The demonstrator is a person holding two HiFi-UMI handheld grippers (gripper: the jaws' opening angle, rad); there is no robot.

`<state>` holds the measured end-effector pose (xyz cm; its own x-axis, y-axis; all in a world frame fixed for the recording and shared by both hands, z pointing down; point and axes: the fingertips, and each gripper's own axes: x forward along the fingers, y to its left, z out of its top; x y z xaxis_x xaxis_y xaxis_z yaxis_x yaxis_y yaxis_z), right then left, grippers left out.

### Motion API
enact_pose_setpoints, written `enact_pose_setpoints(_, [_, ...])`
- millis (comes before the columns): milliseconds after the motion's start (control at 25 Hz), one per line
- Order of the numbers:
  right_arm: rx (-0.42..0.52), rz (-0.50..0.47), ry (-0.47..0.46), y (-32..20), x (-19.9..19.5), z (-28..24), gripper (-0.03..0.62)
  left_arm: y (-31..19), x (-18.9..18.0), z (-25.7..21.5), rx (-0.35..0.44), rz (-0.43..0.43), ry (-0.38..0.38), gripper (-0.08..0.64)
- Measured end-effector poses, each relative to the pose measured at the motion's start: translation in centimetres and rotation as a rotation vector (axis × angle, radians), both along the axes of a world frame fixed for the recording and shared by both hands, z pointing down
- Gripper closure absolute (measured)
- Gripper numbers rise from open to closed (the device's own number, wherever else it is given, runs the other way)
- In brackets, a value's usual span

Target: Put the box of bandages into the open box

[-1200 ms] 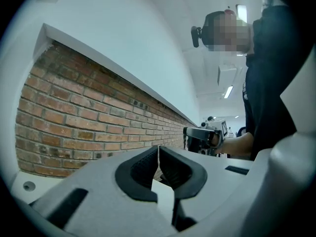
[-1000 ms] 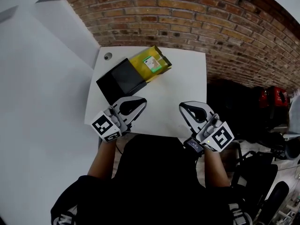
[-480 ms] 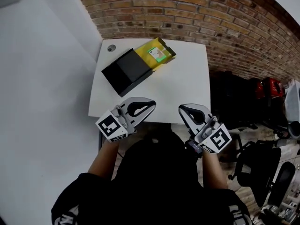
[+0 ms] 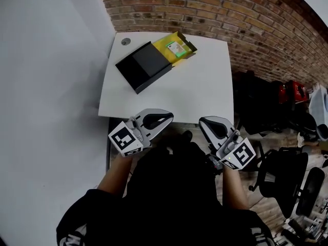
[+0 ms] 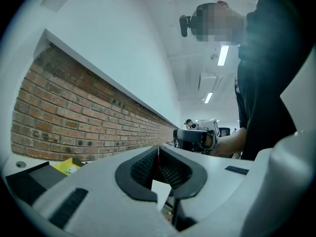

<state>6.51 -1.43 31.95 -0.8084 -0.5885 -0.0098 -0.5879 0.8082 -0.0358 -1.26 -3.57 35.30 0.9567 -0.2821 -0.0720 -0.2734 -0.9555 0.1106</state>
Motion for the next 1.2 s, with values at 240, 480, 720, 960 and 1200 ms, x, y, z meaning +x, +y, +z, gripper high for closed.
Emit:
enact_pose_setpoints(240, [0.006,-0.119,0.059,2.0,-0.2,0.3,0.586,1.5,2.1,-0.5,0.035,0.03,-0.027,0.538])
enact_pose_setpoints(480, [0.017,-0.172,0.069,3.1,1.7,-0.1,0.586,2.6,5.4,-1.2,0.034,0.051,-0.035,0.538])
enact_pose_setpoints(720, [-0.018,-0.17,0.09,4.4,5.8,1.2,0.586,3.9,8.7,-1.4,0.048,0.054,-0.079,0.538])
enact_pose_setpoints(960, [0.018,-0.165,0.071,4.5,8.4,0.7,0.586,4.4,11.1,-1.3,0.043,0.049,-0.108,0.538])
enact_pose_setpoints(1200, [-0.013,-0.155,0.059,5.4,11.8,1.9,0.586,5.0,14.2,-1.5,0.055,0.046,-0.128,0.538])
